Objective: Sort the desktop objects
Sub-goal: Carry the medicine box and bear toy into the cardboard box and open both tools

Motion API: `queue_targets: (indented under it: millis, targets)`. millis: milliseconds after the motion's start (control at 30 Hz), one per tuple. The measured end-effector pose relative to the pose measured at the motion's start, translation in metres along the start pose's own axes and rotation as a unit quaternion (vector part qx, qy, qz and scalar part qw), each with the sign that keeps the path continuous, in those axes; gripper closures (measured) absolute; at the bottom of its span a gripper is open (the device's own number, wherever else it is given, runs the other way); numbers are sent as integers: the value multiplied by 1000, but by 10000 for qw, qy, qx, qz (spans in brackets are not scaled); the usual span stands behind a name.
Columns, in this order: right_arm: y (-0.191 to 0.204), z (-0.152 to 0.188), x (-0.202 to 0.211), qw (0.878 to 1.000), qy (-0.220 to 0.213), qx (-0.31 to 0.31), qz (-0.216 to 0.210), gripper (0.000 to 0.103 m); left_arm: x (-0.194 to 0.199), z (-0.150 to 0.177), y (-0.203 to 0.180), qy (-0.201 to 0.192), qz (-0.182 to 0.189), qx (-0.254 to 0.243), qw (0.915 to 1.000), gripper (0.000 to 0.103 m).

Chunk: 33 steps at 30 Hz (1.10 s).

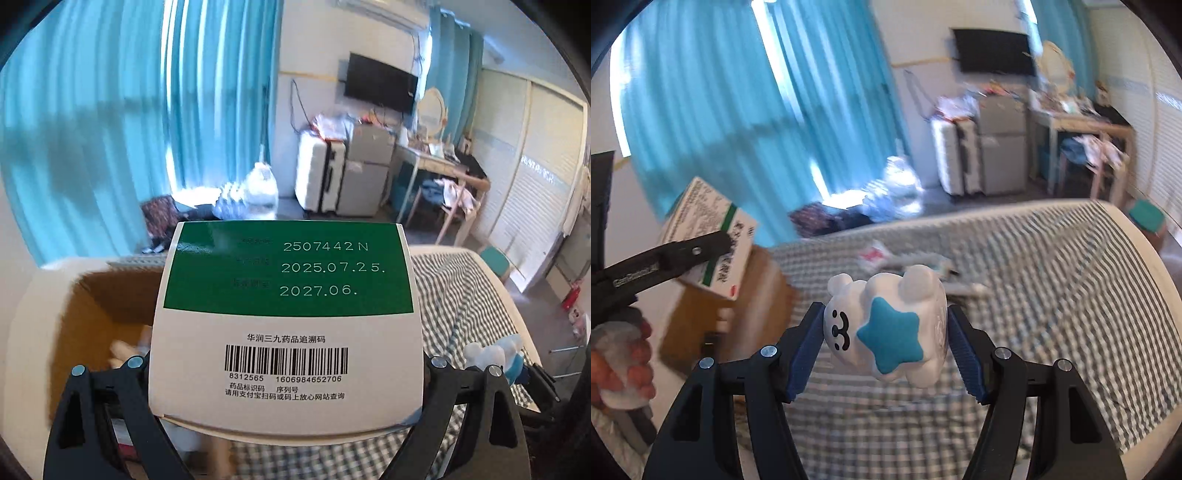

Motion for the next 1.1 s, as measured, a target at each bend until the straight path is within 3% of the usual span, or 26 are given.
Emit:
queue_targets:
  millis: [133,267,467,600,767,833,867,1033,1100]
  targets:
    - [59,-18,2,9983,-137,328,-453,38,25,-14,56,-145,-455,38,9989,9]
    - [120,-25,-15,9928,-56,574,-1048,38,24,-14,109,-69,-845,184,9962,9]
    - [194,-15,-64,9816,314,1033,-1576,38,-15,5,180,325,-1235,529,9904,9]
    - [226,-4,-105,9757,590,1371,-1606,38,-48,17,209,567,-1398,646,9864,9]
    - [243,7,-140,9708,748,1292,-1876,37,-86,16,221,803,-1453,524,9847,9]
    - [244,7,-142,9664,562,1207,-2197,9,-99,16,224,865,-1419,421,9852,9]
    - [244,8,-142,9643,481,1227,-2298,7,-105,14,223,900,-1389,367,9855,7]
    - [224,17,-141,9684,375,1269,-2113,6,-121,16,223,1042,-1710,141,9796,2]
    - [209,17,-143,9713,403,1171,-2030,6,-120,19,220,1078,-1662,152,9801,0]
Point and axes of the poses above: each gripper's, at about its wrist camera, not at the fingertips, and x roughly against the way its jaws point, y to its left, z to its underside, the point moved 5 cm from there along -x, roughly the way its jaws point, and after that the axes turned 8 degrees about x, right-handed, at the moved point
